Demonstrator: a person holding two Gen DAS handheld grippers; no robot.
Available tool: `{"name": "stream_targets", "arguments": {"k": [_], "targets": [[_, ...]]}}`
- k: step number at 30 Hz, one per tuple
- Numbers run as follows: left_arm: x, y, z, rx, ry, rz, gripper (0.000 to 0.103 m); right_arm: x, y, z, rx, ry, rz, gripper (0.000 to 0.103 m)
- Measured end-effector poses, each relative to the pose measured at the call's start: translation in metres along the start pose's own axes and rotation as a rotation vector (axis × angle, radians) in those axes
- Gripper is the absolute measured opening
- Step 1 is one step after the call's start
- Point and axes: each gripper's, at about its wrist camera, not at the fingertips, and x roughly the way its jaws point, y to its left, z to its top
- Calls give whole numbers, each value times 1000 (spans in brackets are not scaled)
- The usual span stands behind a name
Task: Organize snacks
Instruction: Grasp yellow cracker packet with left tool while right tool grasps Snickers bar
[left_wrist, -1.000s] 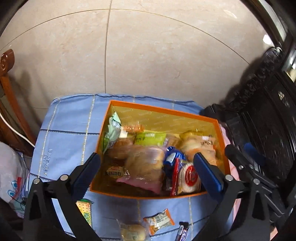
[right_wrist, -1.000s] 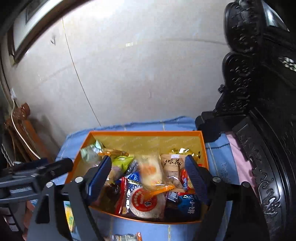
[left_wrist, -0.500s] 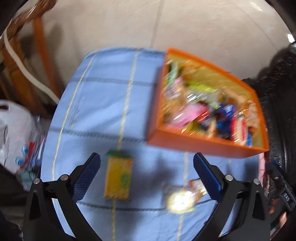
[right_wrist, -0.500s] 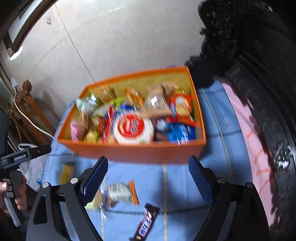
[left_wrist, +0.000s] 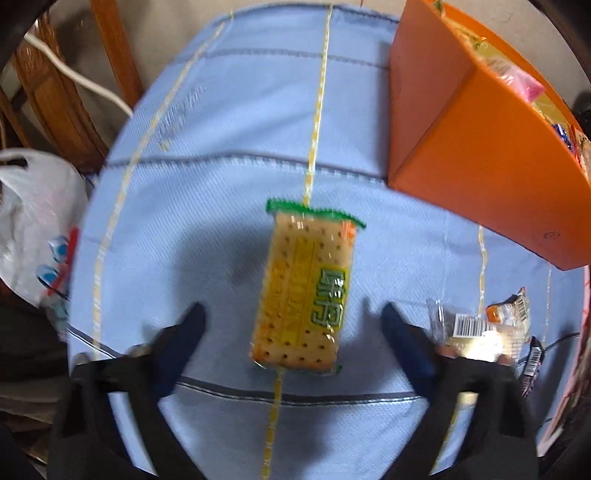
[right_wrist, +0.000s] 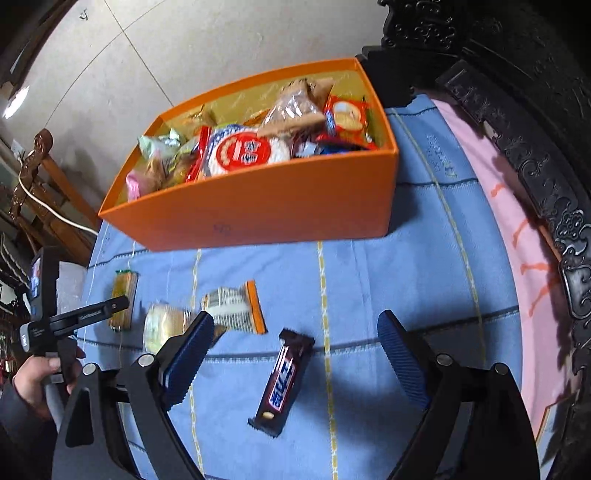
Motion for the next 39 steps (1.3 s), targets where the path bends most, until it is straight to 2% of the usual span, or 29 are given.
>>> {"name": "stream_targets", "arguments": {"k": [1, 2, 4, 7, 11, 14, 17, 19, 20, 21, 23, 25, 26, 31, 39], "targets": [[4, 2, -1, -3, 18, -15, 60, 1, 0, -1, 0, 5, 0, 91], [8, 4, -3, -8, 38, -20, 57, 2, 0, -2, 4, 12, 1, 91], [7, 8, -5, -6, 20, -27, 48, 4, 2, -5, 7, 25, 7, 91], [1, 12, -9, -13, 17, -59, 47, 9, 9, -8, -18, 46, 13, 91], [-27, 10, -17, 1, -52, -79, 47, 27, 19, -16, -73, 108, -25, 92], [-39, 4, -26, 16, -48, -127, 46, 47, 22, -28, -77, 175, -39, 92], [-43, -9, -34, 30, -34, -156, 46, 63, 30, -42, -122, 198, -89, 92], [-43, -19, -37, 45, -28, -161, 46, 71, 36, -49, -158, 222, -86, 80], [-42, -22, -38, 54, -22, -162, 46, 77, 39, -52, -180, 246, -89, 59], [-43, -24, -40, 60, -18, -163, 46, 77, 43, -54, -205, 239, -116, 46], [-44, -28, -41, 70, -14, -163, 46, 75, 44, -53, -221, 231, -135, 30], [-49, -31, -45, 75, -18, -165, 46, 71, 38, -50, -190, 231, -96, 20], [-49, -31, -43, 75, -21, -164, 46, 66, 36, -50, -193, 222, -109, 17], [-58, -32, -42, 79, -32, -173, 46, 45, 31, -44, -182, 182, -87, 17], [-78, -36, -46, 101, -49, -213, 46, 9, 26, -27, -175, 115, -14, 17]]}}
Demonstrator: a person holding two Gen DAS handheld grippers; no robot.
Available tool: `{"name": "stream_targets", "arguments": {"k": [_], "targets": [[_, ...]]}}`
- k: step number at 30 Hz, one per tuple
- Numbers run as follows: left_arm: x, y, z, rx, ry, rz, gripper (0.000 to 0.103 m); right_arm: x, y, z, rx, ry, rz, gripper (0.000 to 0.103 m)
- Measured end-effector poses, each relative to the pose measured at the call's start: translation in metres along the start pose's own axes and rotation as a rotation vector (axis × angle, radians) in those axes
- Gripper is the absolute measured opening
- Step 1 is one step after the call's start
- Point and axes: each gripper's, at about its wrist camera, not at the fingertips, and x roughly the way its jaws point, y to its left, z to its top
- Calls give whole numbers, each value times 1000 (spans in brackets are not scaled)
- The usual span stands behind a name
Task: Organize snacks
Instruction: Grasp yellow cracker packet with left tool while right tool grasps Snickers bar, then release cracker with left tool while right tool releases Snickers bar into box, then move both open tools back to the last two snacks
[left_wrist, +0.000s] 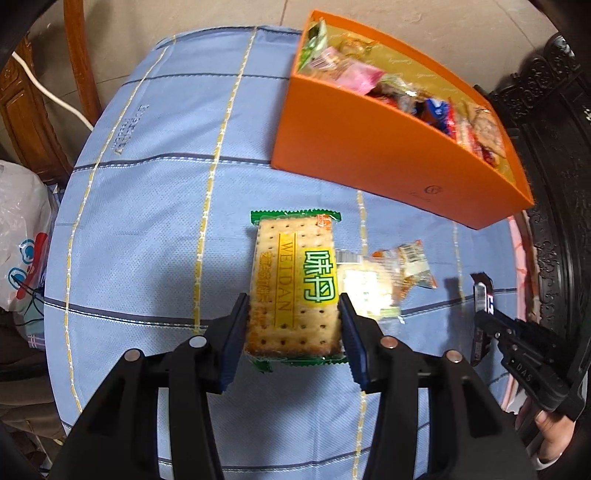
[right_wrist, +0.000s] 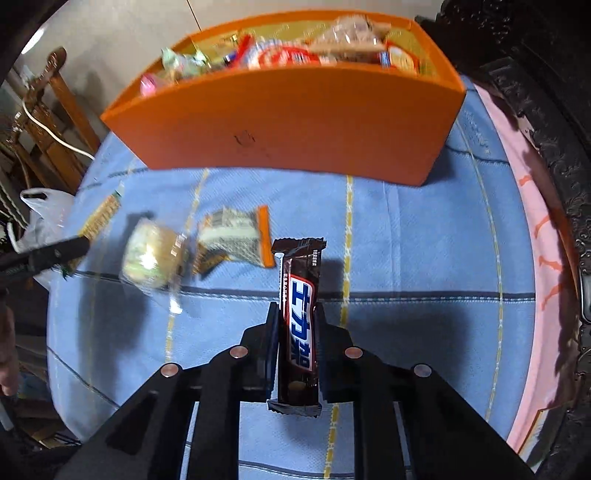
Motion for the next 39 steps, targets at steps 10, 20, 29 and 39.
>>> {"name": "stream_targets", "arguments": {"k": [10, 20, 29, 39], "targets": [[-44, -30, 23, 72, -92, -78, 46, -53, -21, 49, 31, -169, 40, 17], [-61, -91, 131, 148, -234, -130, 46, -62, -25, 148, 52, -330, 18, 17], [-28, -119, 172, 157, -288, 49, 93, -47, -46, 175, 231, -408, 81, 83], [-5, -102, 93, 214, -150, 80, 93, -27, -49, 110, 214, -280, 79, 84]]}}
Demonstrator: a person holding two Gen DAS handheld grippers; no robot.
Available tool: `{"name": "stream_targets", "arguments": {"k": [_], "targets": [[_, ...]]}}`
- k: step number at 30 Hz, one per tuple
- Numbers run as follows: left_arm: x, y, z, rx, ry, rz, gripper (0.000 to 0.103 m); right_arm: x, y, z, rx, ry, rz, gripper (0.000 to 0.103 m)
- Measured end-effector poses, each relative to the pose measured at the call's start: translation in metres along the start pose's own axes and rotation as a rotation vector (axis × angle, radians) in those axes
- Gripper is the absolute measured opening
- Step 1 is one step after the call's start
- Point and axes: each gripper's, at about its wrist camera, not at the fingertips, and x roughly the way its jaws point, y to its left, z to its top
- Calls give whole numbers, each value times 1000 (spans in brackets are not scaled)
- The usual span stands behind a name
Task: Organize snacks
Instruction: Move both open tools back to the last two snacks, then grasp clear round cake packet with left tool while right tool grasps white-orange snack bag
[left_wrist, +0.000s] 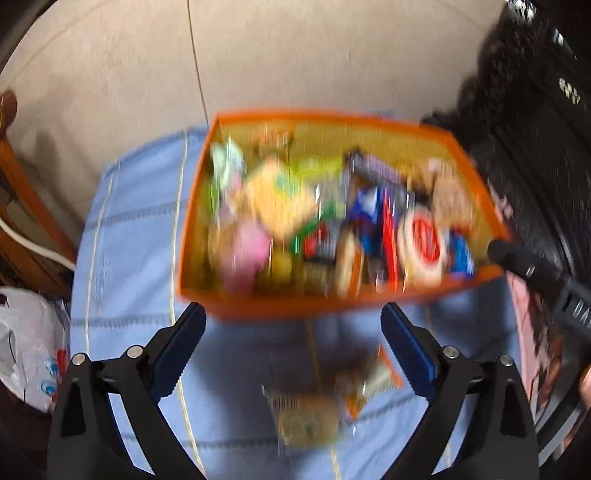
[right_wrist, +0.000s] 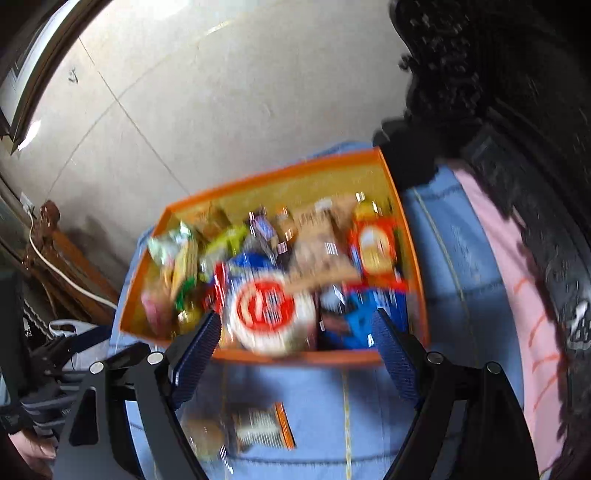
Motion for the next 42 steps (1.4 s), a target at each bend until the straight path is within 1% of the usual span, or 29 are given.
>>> {"name": "stream_targets", "arguments": {"k": [4, 6, 10, 13, 16, 17, 18, 19, 20, 22, 23, 26, 31, 32, 33, 34, 35, 36, 38, 40, 42], "targets": [[23, 0, -46, -29, 112, -16, 93, -2, -10, -32, 10, 74, 8, 84], [37, 6, -66, -80, 168, -24, 93, -4, -15, -51, 2, 104, -8, 84], [56, 10, -91, -159, 249, -32, 93, -4, -26, -78, 14, 154, -28, 84], [68, 4, -100, -178, 297, -45, 93, -4, -32, -92, 58, 190, -6, 84], [80, -2, -104, -187, 316, -37, 92, -3, -28, -101, 48, 205, -4, 84], [84, -2, -106, -187, 325, -40, 72, -3, -25, -101, 45, 211, 0, 85], [87, -1, -108, -196, 333, -66, 63, -1, -21, -103, 31, 225, 7, 85], [86, 1, -109, -203, 326, -81, 60, 2, -15, -104, 8, 239, 10, 85], [82, 0, -110, -174, 309, -88, 58, 5, -10, -105, -12, 245, 9, 85], [78, -4, -113, -89, 309, -89, 58, 15, 3, -109, -65, 268, 4, 85], [75, -2, -115, -86, 306, -89, 58, 20, 8, -111, -81, 279, 10, 85], [65, 13, -124, -120, 299, -63, 58, 37, 30, -116, -139, 294, 20, 85], [54, 39, -138, -185, 297, -34, 58, 69, 69, -113, -293, 288, -26, 85], [46, 36, -140, -194, 294, -29, 58, 74, 73, -112, -320, 287, -40, 85], [45, 39, -141, -204, 292, -28, 58, 81, 79, -112, -353, 285, -55, 83], [44, 40, -142, -212, 292, -27, 59, 91, 84, -113, -391, 295, -85, 78], [42, 41, -143, -216, 290, -24, 59, 99, 87, -113, -403, 319, -91, 55], [41, 41, -143, -216, 288, -23, 59, 103, 89, -114, -413, 321, -89, 52], [40, 35, -143, -216, 285, -24, 59, 108, 96, -117, -469, 316, -109, 55], [39, 37, -143, -211, 284, -30, 59, 108, 97, -117, -485, 321, -114, 55], [37, 36, -144, -208, 290, -34, 59, 104, 93, -118, -480, 335, -106, 49]]}}
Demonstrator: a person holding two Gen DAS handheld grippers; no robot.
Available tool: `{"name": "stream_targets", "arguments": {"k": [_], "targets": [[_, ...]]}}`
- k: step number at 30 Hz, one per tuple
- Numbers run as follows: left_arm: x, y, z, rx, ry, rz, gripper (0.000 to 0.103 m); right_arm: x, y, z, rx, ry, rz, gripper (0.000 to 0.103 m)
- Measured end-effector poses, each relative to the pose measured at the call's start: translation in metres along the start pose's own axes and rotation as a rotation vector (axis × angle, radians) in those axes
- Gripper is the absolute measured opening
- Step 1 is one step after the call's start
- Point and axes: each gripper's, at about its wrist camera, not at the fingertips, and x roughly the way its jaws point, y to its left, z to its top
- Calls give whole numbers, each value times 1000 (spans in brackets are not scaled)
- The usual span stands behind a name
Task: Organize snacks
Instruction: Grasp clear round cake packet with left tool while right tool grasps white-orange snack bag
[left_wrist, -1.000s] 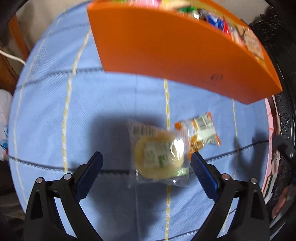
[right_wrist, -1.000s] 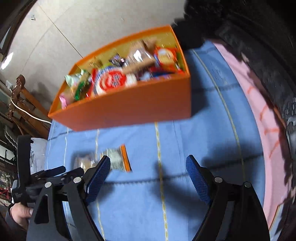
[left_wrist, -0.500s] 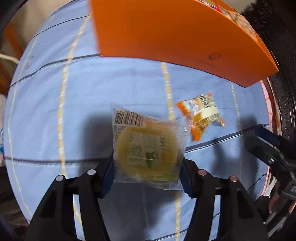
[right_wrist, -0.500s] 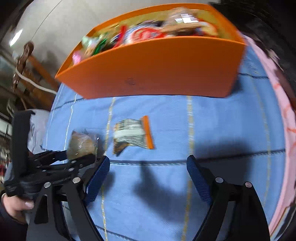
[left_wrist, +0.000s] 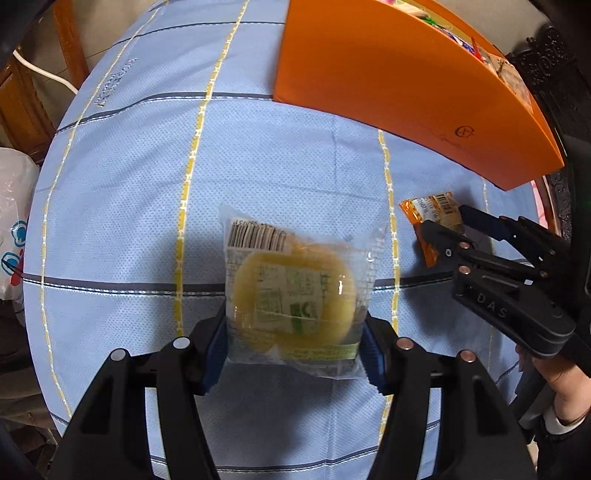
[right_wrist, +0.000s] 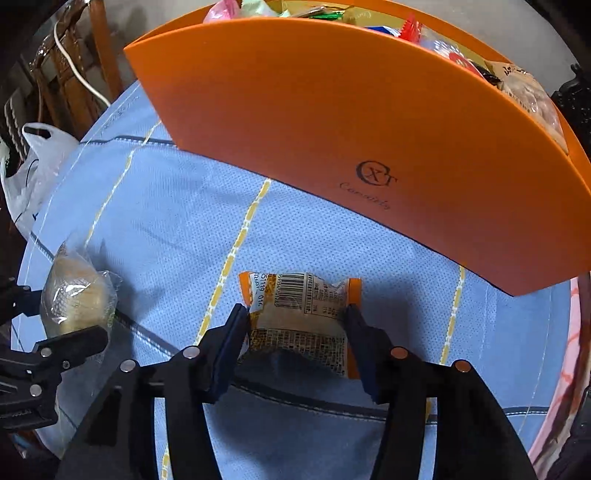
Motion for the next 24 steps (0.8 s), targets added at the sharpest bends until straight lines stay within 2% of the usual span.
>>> {"name": "stream_targets", "arguments": {"k": [7, 10, 13, 15, 18, 19, 22, 23, 24], "targets": [[-12, 2, 6, 20, -8, -10, 60, -33, -25, -30, 93, -23, 97, 32], [-9, -4, 9, 21, -8, -8, 60, -37, -34, -43, 109, -15, 99, 28], [-6, -5, 8, 29, 7, -9, 60, -29, -26, -52, 79, 3, 80, 35], [-4, -10, 6, 41, 14, -8, 60, -21, -24, -49, 83, 13, 42, 55], [-6, -12, 4, 55, 16, -8, 60, -9, -19, -48, 74, 21, 3, 75], [-6, -13, 3, 56, 14, -7, 60, -5, -17, -47, 56, 23, -16, 77], [-9, -10, 5, 46, 6, -3, 60, -4, -13, -44, 23, 13, -32, 79], [-9, -9, 5, 41, 7, -1, 60, -5, -14, -45, 25, 16, -34, 74], [-10, -7, 5, 33, 7, 0, 60, -8, -16, -44, 32, 20, -31, 60]]}}
